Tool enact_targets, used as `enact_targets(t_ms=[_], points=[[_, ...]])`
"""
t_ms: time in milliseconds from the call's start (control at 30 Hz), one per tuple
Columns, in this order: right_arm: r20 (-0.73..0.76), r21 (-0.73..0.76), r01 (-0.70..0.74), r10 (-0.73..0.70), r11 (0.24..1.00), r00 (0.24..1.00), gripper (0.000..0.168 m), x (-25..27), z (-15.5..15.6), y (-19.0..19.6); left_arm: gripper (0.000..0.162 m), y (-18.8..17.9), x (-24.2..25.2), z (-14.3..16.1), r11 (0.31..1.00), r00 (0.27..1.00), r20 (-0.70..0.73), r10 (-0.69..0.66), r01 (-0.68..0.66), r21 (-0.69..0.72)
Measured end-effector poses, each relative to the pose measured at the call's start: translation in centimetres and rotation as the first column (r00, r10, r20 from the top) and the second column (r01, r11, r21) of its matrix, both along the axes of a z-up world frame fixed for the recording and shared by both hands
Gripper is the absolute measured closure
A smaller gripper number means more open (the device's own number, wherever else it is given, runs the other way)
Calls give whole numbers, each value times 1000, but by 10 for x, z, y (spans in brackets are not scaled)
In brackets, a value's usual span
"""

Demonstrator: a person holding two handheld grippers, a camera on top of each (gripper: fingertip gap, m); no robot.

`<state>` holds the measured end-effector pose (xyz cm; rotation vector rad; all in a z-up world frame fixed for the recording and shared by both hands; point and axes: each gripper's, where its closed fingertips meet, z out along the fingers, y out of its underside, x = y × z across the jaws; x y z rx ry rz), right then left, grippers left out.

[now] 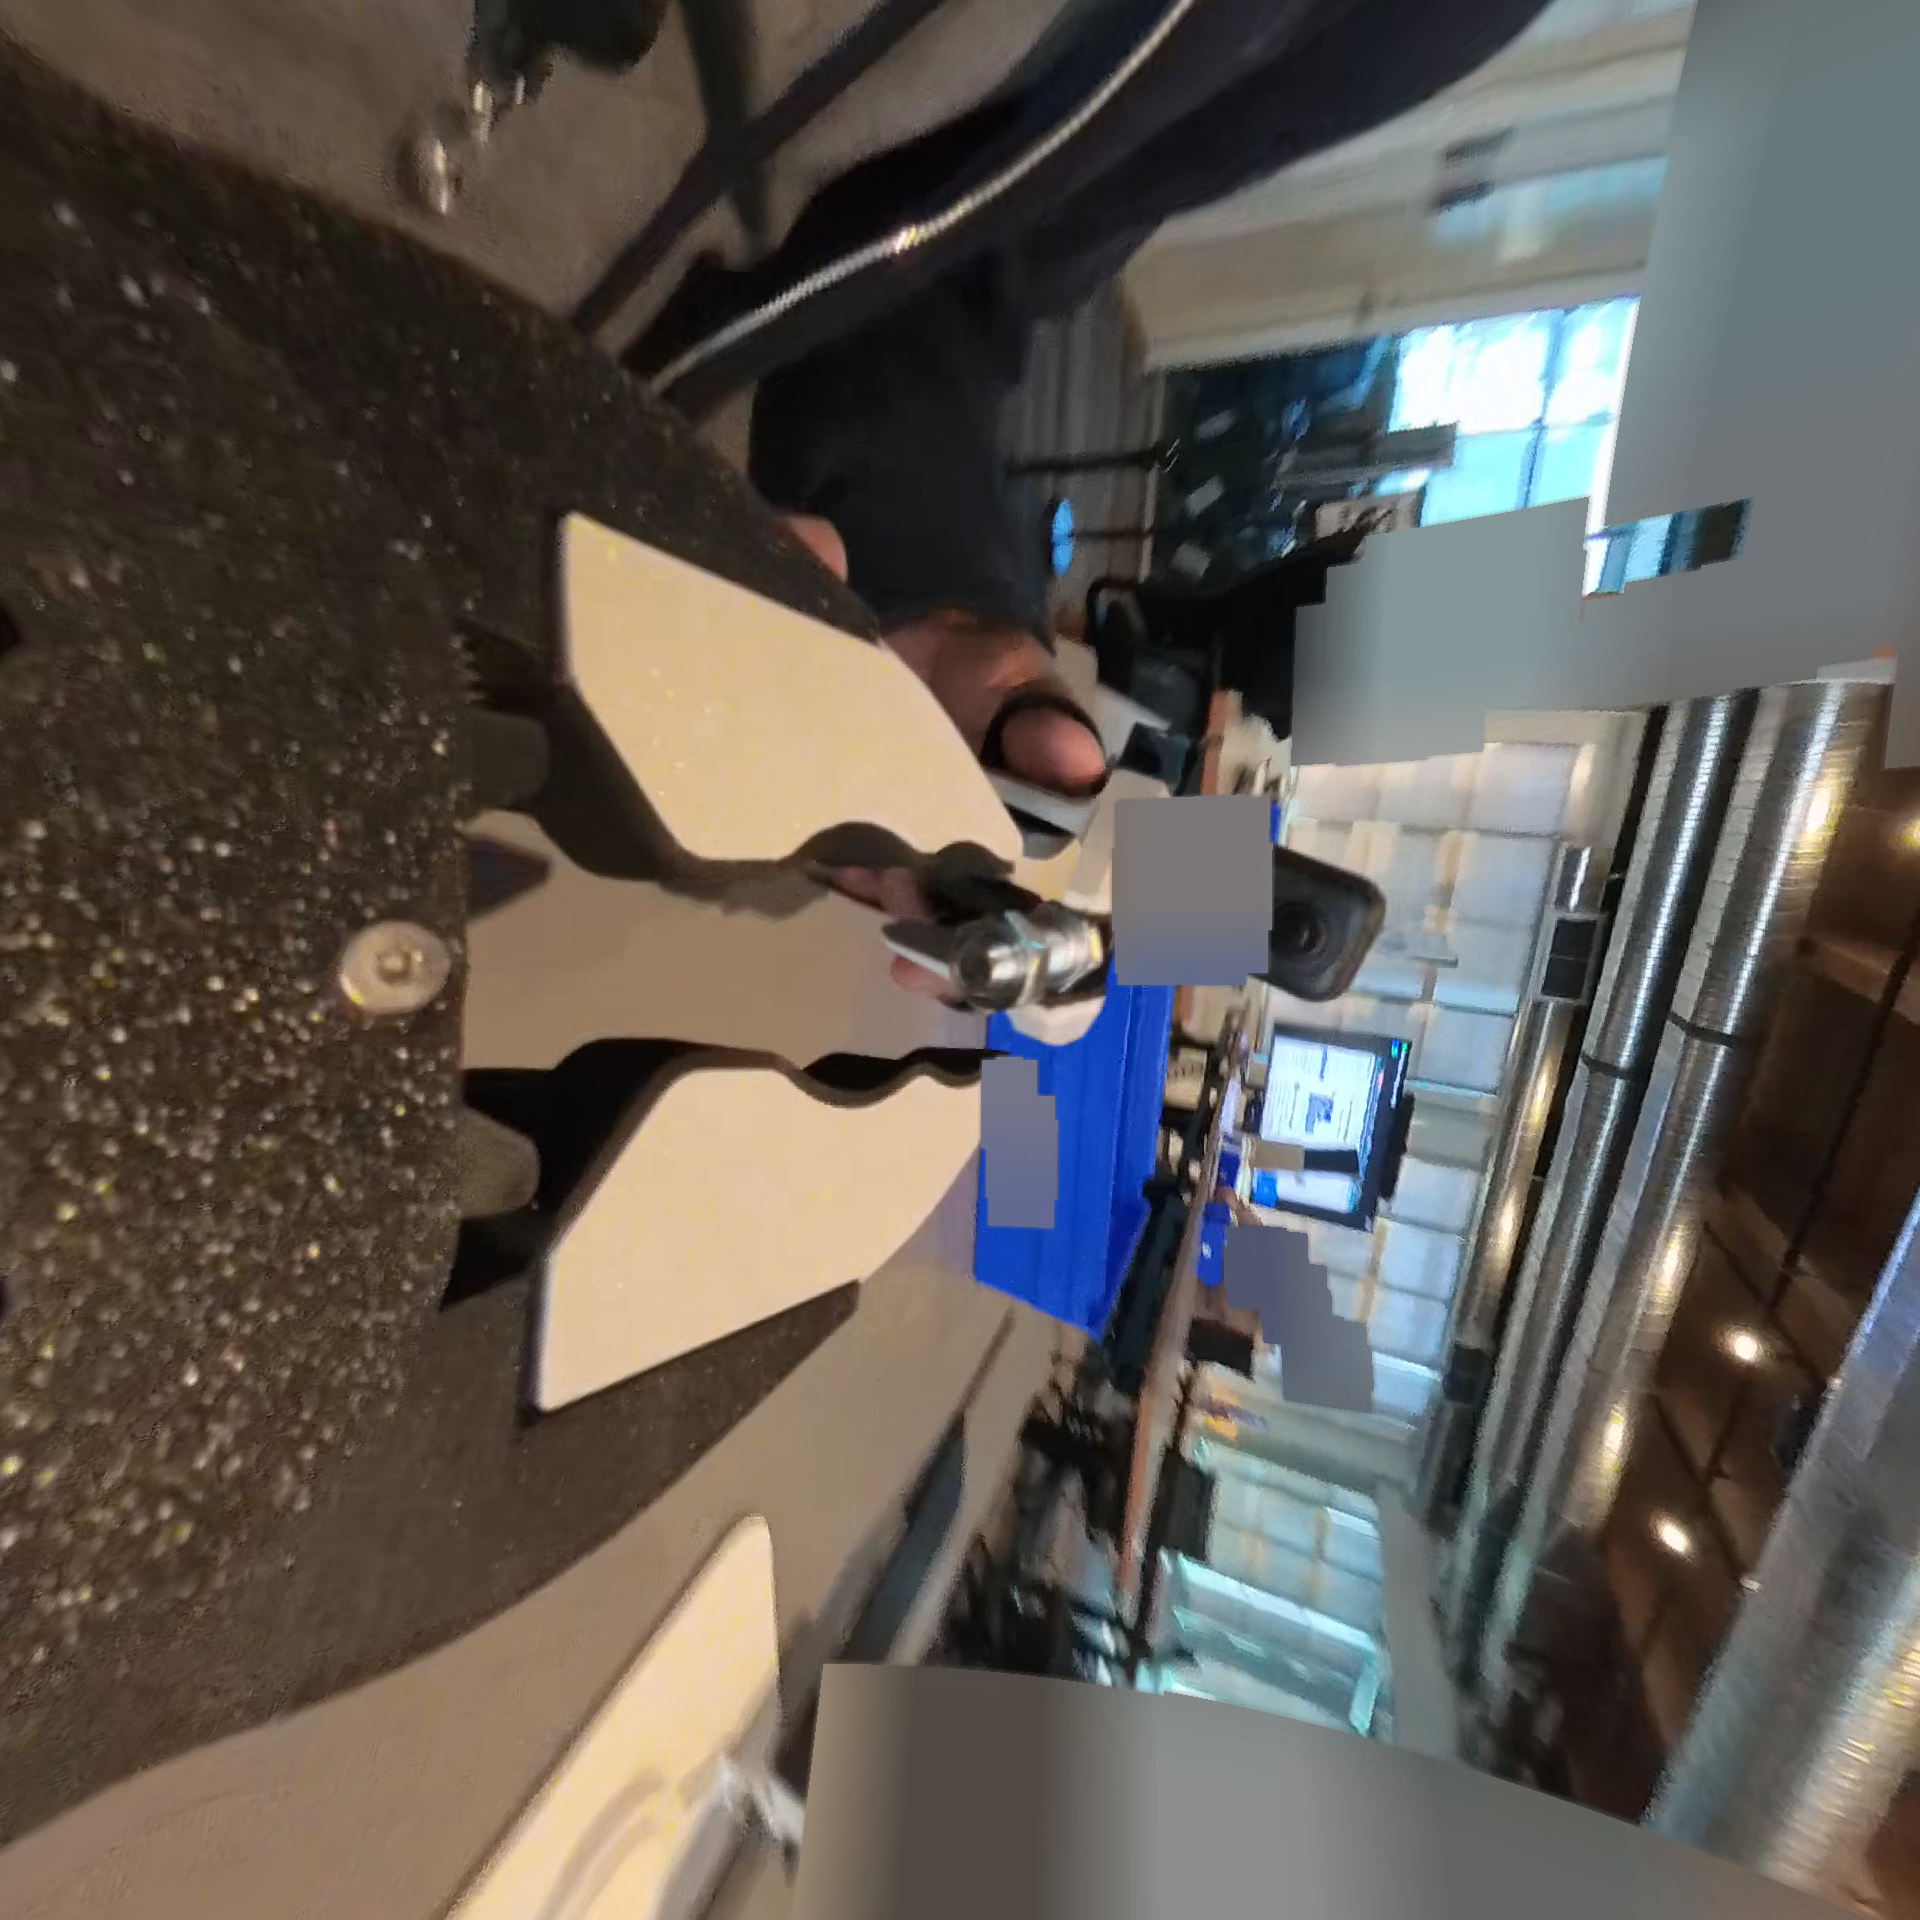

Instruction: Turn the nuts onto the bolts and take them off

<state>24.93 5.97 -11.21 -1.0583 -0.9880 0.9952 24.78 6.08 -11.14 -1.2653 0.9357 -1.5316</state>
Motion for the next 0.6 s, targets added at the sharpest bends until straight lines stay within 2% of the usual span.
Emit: enact_targets(t_ms=[167, 333, 400, 467, 600], points=[[-114, -270, -222, 198, 937, 974, 135, 0, -2, 2, 145, 1, -1, 5, 982, 994, -12, 106, -103, 156], [-133, -326, -277, 246, 904, 960, 142, -1, -5, 1, 145, -1, 3, 0, 968, 989, -54, 135, -120, 222], [-131, -325, -291, 262, 900, 956, 151, -2, -6, -1, 145, -2, 4, -1, 961, 988, -69, 142, -121, 247], [-105, -297, -260, 239, 919, 965, 151, -1, -7, 0, 145, -2, 5, -2, 962, 987, -77, 144, -122, 245], [-6, -93, -95, 95, 991, 995, 151, -3, -7, 0, 145, -2, 3, -2, 996, 998, -40, 38, -35, 82]])
